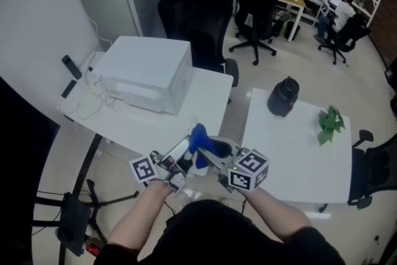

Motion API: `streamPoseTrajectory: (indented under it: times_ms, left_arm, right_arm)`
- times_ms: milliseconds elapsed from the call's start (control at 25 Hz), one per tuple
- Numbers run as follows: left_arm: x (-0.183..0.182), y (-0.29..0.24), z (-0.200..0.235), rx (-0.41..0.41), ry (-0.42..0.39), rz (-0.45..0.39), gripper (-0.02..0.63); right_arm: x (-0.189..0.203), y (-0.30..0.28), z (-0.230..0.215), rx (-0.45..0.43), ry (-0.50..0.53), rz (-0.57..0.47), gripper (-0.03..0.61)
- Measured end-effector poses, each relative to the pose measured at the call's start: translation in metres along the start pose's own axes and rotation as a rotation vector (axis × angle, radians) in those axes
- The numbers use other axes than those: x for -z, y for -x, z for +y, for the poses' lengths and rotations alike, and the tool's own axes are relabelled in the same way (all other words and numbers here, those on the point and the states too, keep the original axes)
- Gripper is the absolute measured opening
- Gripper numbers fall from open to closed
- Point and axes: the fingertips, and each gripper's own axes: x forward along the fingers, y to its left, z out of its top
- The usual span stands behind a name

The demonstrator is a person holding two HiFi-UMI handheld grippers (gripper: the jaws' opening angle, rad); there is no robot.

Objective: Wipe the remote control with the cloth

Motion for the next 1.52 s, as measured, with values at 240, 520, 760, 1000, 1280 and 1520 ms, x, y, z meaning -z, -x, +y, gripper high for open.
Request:
streamPoseTrajectory:
  times_ms: [240,520,760,1000,1280,1520]
  left_arm:
    - [0.027,0.004,-0.008,0.036,-0.003,0.107,0.207]
    - [0.021,0.003,-0.006,0.042,-0.002,0.075,0.207]
    - [-0.019,-0.004,-0.008,0.047,-0.006,-0.040,0.207]
    - [-0.006,-0.005,-0.011,0.059,-0.006,0.024,0.207]
    - [0.027,0.005,-0.007,0.058,0.007,0.180,0.207]
    - [0.021,0.006,0.001,0.008,-0.024,0.157,0.207]
  right_arm:
    - [-0.024,0.007,-0.022,0.027,-0.010,-0.063,0.120]
    - [-0.032,0.017,-0.017,0.011,-0.006,-0.099,0.120]
    - [0.009,0.008,0.024,-0.099,-0.011,0.008,0.120]
    - [0.015,0.003,0.023,-0.135,-0.044,0.036,0.120]
    - [-0.013,0.009,-0.013,-0.070,-0.054,-0.012,0.120]
    - [-0.022,0.009,-0.019,-0.047,-0.032,-0.032,0.120]
